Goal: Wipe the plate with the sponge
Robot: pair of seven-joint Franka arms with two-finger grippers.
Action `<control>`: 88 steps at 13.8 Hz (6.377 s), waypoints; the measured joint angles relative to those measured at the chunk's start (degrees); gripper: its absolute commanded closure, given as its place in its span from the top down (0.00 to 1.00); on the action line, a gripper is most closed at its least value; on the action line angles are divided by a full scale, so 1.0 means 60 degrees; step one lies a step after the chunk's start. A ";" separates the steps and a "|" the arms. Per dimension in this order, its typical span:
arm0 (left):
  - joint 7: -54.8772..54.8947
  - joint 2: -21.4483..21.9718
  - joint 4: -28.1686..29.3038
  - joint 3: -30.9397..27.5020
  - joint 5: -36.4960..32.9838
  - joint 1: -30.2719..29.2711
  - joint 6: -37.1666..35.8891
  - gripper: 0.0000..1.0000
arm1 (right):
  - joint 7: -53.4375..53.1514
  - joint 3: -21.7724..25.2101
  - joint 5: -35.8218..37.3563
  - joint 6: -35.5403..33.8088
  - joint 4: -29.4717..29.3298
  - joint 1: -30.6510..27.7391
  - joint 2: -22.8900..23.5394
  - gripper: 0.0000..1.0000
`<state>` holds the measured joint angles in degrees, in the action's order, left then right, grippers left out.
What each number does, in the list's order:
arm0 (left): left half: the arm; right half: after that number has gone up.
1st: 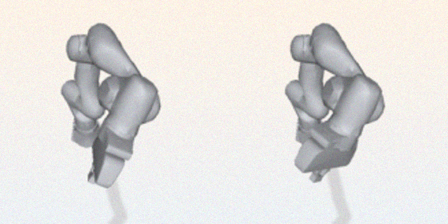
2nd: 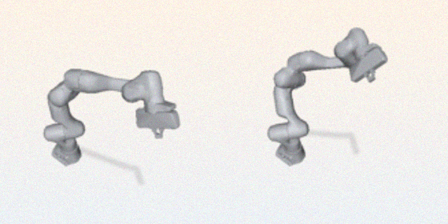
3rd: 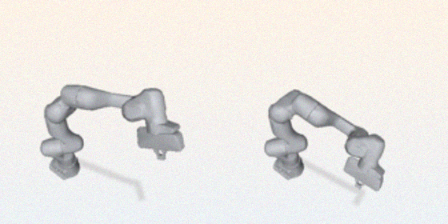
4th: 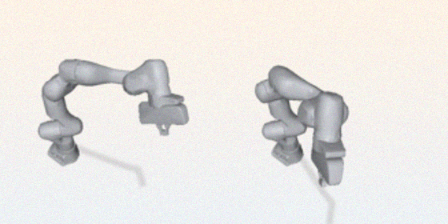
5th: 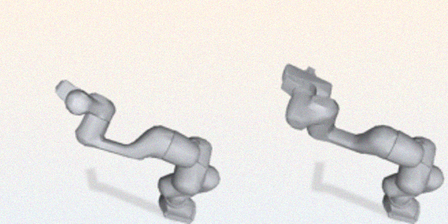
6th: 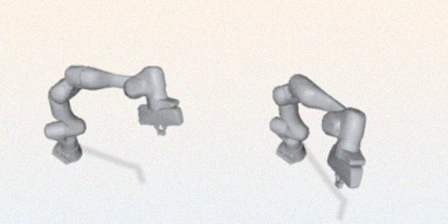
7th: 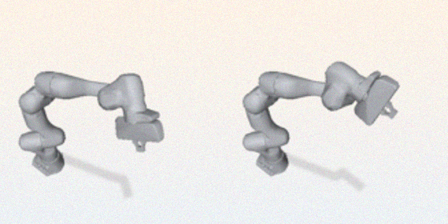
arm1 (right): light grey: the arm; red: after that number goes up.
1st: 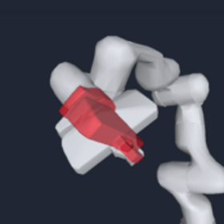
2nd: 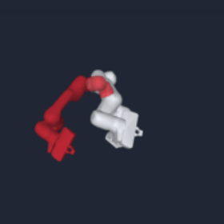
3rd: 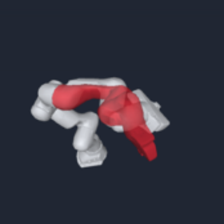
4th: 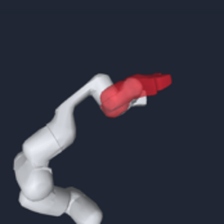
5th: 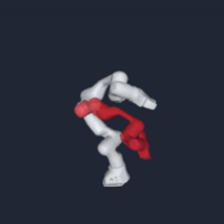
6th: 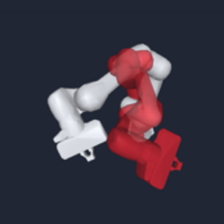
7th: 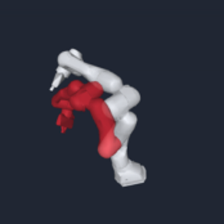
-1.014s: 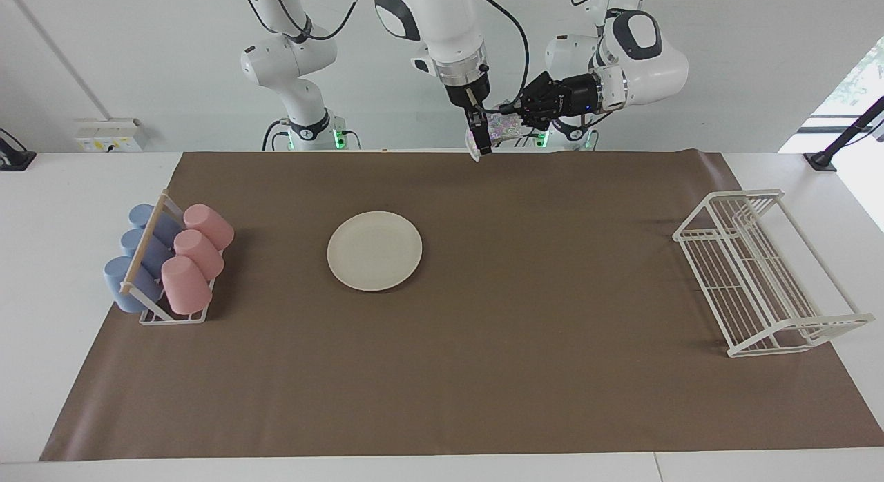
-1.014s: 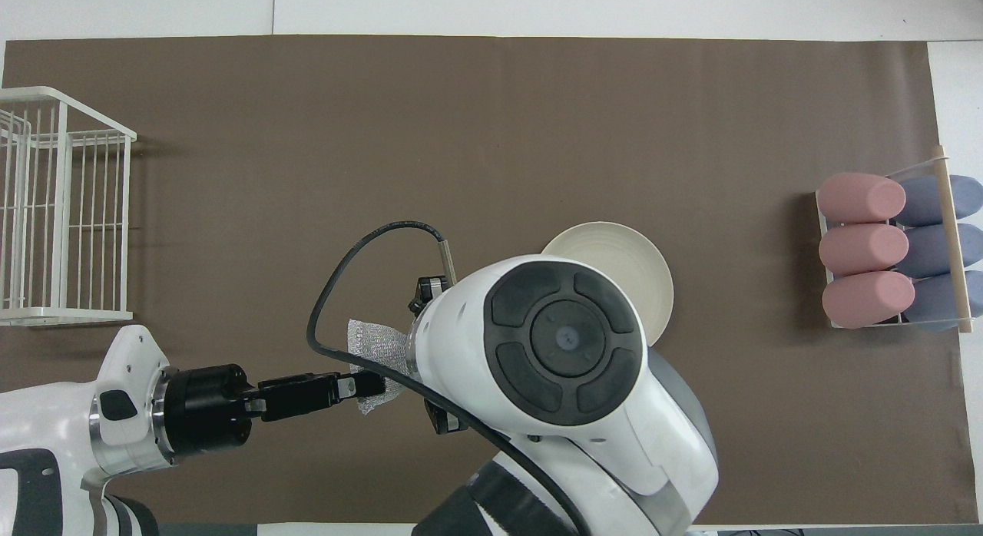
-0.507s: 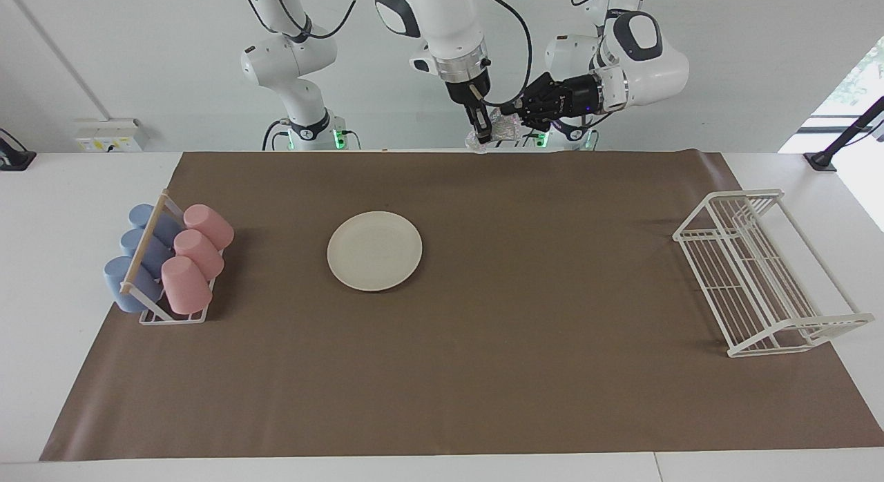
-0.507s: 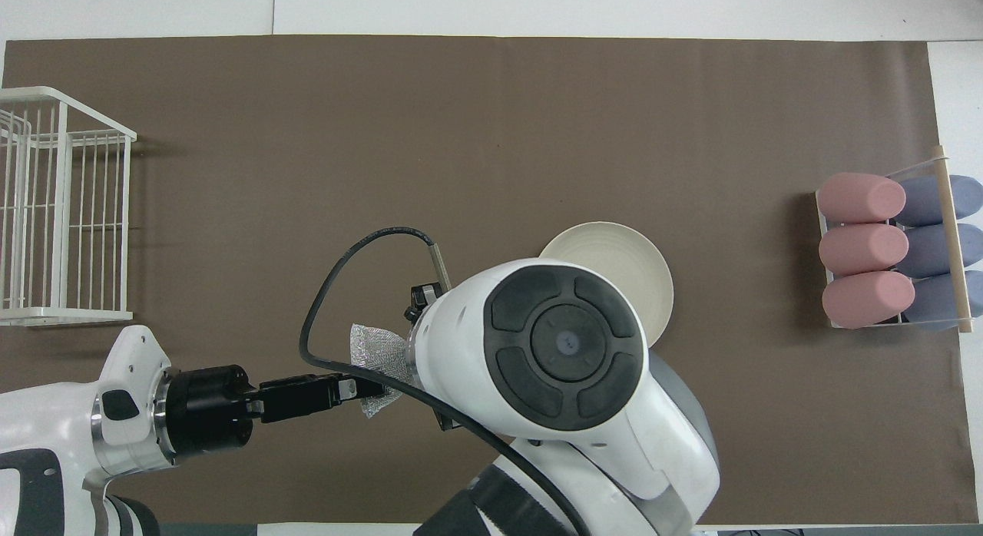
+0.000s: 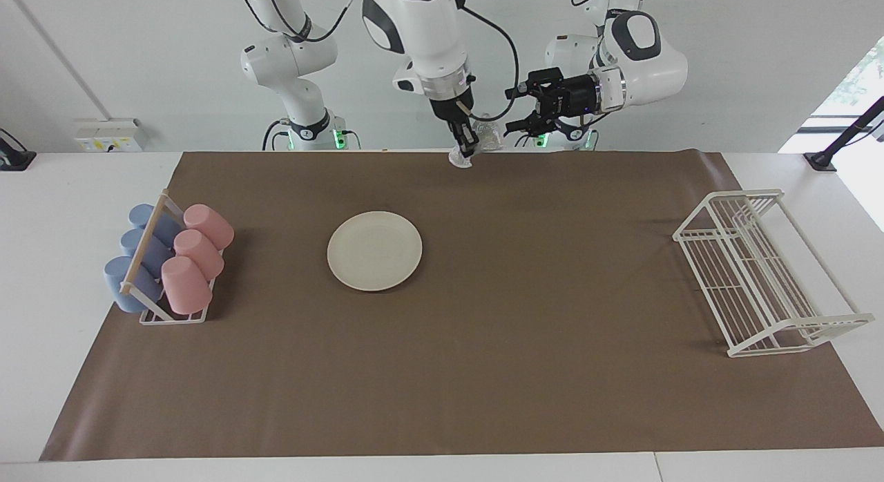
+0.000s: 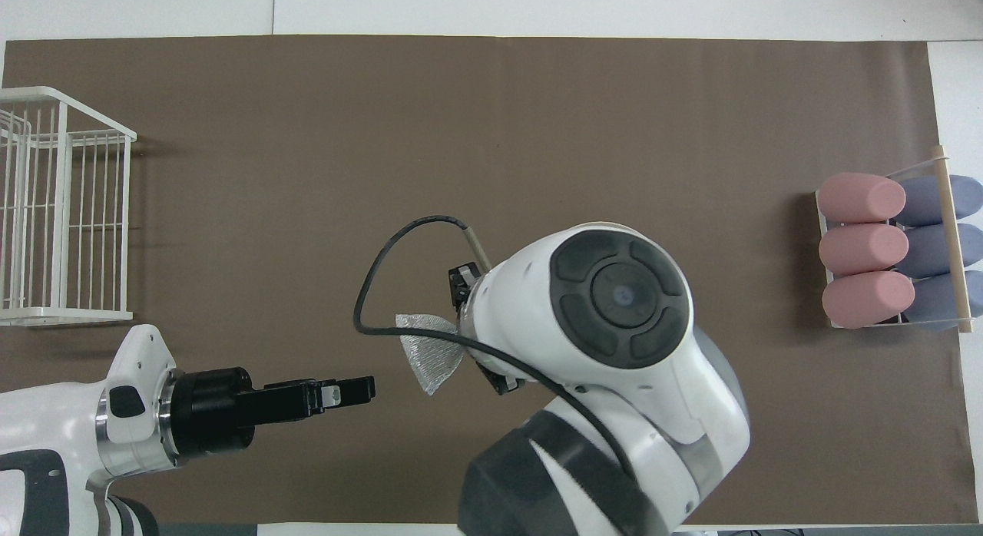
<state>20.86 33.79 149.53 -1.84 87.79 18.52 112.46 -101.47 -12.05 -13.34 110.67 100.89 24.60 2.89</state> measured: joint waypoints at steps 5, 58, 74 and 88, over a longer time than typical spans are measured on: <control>-0.0814 -0.0066 -0.0032 -0.0011 -0.1944 -0.0184 0.0022 1.00 | 0.2797 0.0050 0.0000 0.2915 0.2822 -0.1326 0.0104 0.00; -0.3231 -0.1511 -0.2058 0.0007 -1.2353 -0.2163 -0.0218 1.00 | 0.4570 -0.0036 -0.0015 0.5408 0.5215 -0.1643 0.0399 0.00; -0.3633 -0.1517 -0.2064 -0.0087 -0.4729 -0.2395 -0.0543 1.00 | -0.2673 -0.0152 0.1133 -0.0318 0.0470 0.0366 -0.0654 0.00; -0.2376 -0.2540 -0.2009 0.0064 -0.1811 0.0794 0.1421 0.97 | -0.3475 -0.0121 0.1720 -0.0452 -0.0632 0.0778 0.0314 0.00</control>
<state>6.60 18.55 137.47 -1.45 76.92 23.28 120.98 -122.32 -12.77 -3.03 107.95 97.10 29.27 4.77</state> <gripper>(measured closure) 0.000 0.894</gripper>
